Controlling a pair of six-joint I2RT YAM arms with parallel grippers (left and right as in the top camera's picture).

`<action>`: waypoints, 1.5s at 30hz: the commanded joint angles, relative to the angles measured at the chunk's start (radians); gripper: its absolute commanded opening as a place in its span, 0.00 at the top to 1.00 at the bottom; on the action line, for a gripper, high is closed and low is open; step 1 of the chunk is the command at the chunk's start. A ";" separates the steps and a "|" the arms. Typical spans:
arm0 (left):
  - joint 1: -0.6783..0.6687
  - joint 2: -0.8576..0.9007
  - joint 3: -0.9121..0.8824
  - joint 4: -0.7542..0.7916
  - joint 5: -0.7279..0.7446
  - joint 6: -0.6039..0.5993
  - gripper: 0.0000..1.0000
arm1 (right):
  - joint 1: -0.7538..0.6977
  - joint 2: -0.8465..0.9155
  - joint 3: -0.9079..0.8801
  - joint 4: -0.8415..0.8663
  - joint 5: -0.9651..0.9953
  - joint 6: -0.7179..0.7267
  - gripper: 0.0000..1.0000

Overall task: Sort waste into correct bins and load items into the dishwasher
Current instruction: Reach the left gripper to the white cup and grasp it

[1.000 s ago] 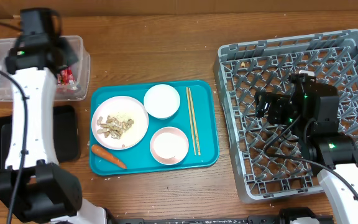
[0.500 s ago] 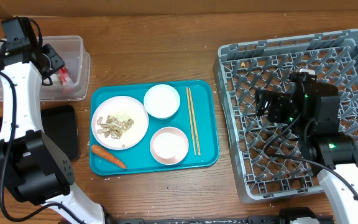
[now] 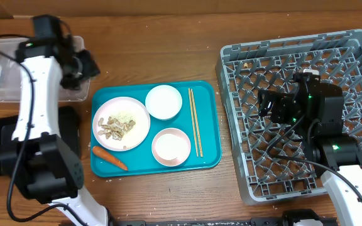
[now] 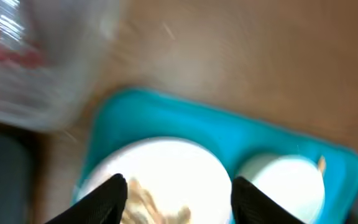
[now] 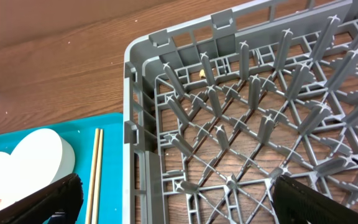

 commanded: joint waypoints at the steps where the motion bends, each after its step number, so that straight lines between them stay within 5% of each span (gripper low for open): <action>1: -0.104 -0.032 0.019 -0.093 0.044 0.091 0.39 | -0.003 -0.005 0.032 0.006 -0.005 0.000 0.00; 16: -0.465 -0.033 0.015 -0.481 -0.042 0.031 0.37 | -0.003 -0.005 0.032 -0.002 -0.005 0.000 0.00; 24: -0.656 -0.033 -0.064 -0.468 -0.162 -0.063 0.34 | -0.003 -0.005 0.032 -0.017 -0.005 0.000 0.00; 33: -0.673 -0.032 -0.277 -0.333 -0.173 -0.103 0.34 | -0.003 -0.005 0.032 -0.021 -0.005 0.000 0.00; 41: -0.676 -0.032 -0.340 -0.230 -0.120 -0.101 0.66 | -0.003 -0.005 0.032 -0.020 0.006 0.000 0.00; 45: -0.675 -0.032 -0.360 -0.221 -0.116 -0.101 0.90 | -0.003 -0.005 0.032 -0.021 0.006 0.000 0.00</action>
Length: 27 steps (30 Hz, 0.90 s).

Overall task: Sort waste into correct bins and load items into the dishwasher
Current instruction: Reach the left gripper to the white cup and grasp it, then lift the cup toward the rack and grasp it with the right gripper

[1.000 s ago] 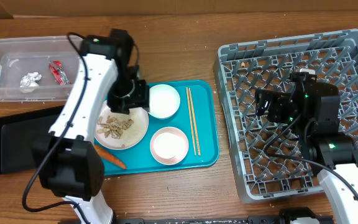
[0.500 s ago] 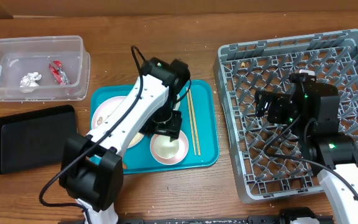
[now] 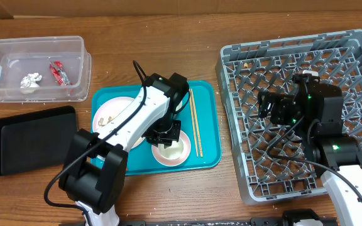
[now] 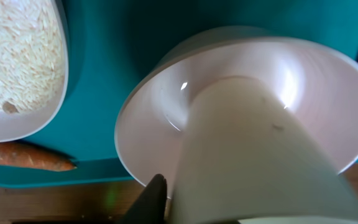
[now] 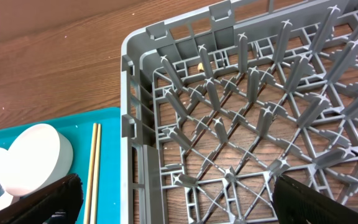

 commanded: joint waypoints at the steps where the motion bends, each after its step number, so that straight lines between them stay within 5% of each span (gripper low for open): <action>1: 0.002 -0.018 -0.016 0.003 0.012 -0.013 0.95 | -0.003 -0.005 0.031 0.003 0.005 0.000 0.00; 14: 0.174 -0.019 0.276 -0.097 0.126 0.097 0.96 | -0.003 -0.005 0.031 0.016 0.104 0.000 0.00; 19: 0.290 -0.019 0.375 0.052 0.516 0.159 0.96 | -0.010 -0.005 0.031 0.070 0.085 0.000 0.00; 27: 0.331 -0.007 0.372 0.338 1.151 0.164 0.96 | -0.010 0.015 0.031 0.245 -0.515 -0.057 0.00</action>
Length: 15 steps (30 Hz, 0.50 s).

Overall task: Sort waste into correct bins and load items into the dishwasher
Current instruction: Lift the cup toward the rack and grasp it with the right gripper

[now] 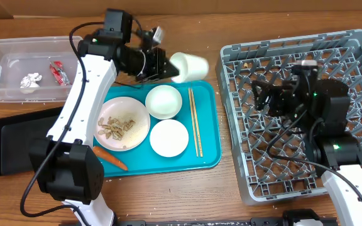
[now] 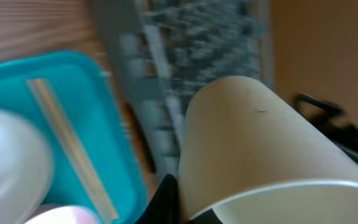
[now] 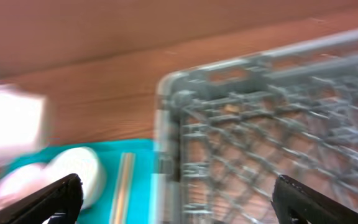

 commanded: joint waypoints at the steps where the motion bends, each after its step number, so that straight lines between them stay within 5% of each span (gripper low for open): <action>1: -0.016 -0.003 0.019 0.056 0.462 0.031 0.96 | -0.002 0.031 0.030 0.120 -0.523 -0.037 0.00; 6: -0.032 -0.003 0.019 0.064 0.626 0.063 0.96 | -0.002 0.094 0.030 0.262 -0.802 -0.035 0.00; 15: -0.066 -0.003 0.019 0.043 0.666 0.063 0.96 | -0.002 0.128 0.030 0.379 -0.835 -0.032 0.00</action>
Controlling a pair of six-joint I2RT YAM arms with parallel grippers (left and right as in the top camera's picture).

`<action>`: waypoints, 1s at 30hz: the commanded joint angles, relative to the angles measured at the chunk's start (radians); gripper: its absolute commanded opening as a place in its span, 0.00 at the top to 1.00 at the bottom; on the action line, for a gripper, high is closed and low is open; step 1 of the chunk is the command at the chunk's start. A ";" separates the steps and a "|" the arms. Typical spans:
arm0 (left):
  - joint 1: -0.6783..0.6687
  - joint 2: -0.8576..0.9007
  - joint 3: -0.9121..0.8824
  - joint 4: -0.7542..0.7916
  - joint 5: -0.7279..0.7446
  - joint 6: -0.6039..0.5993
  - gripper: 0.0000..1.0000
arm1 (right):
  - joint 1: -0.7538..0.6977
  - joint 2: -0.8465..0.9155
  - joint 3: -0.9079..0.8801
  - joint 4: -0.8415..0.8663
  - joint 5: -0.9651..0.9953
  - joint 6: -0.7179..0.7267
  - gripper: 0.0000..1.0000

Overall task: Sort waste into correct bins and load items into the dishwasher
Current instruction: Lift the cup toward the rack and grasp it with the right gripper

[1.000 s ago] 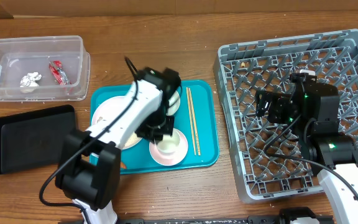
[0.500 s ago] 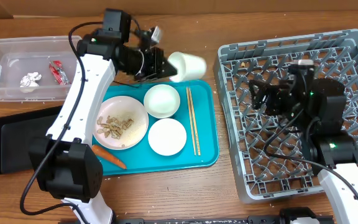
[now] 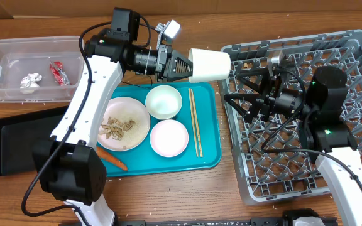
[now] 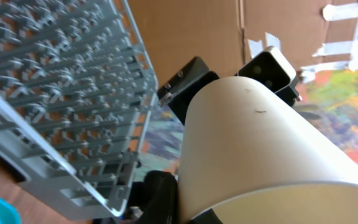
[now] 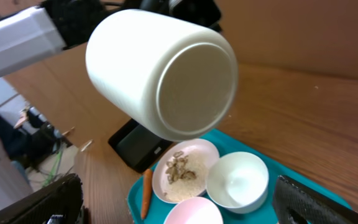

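A white cup [image 3: 210, 64] hangs on its side above the table, between the teal tray [image 3: 207, 157] and the grey dish rack [image 3: 351, 50]. My left gripper [image 3: 180, 64] is shut on its rim end; one dark finger [image 4: 161, 193] shows beside the cup [image 4: 260, 143]. My right gripper [image 3: 236, 95] stands open over the rack's left edge, facing the cup's base [image 5: 194, 84]. On the tray lie a plate of food scraps [image 3: 120, 123], a white bowl [image 3: 163, 102], a pink bowl [image 3: 169, 137], chopsticks [image 3: 194, 122] and a carrot [image 3: 110, 157].
A clear bin [image 3: 33, 66] holding foil and a red wrapper stands at the back left. A black tray [image 3: 17, 138] lies in front of it. The rack's upright pegs [image 4: 61, 93] fill the right side of the table.
The left gripper has carried the cup to the right, from behind the tray to beside the rack's left edge. The right gripper has turned left and now faces the cup.
My left gripper was open by the clear bin while the cup stood in the pink bowl. Then it was shut on the cup in that bowl. Then the cup hung behind the tray, and now it hangs by the rack with the right gripper open towards it.
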 commanded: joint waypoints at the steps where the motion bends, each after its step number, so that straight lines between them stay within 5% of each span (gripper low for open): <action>1: -0.032 -0.003 0.017 -0.010 0.071 0.030 0.96 | -0.003 0.002 0.021 0.047 -0.056 -0.005 0.00; 18: -0.144 -0.003 0.005 -0.077 -0.064 0.029 0.96 | -0.003 0.011 0.021 0.205 -0.002 -0.008 0.03; 30: -0.142 -0.003 0.005 -0.039 -0.067 0.010 0.96 | -0.002 0.011 0.021 0.137 -0.051 -0.008 0.08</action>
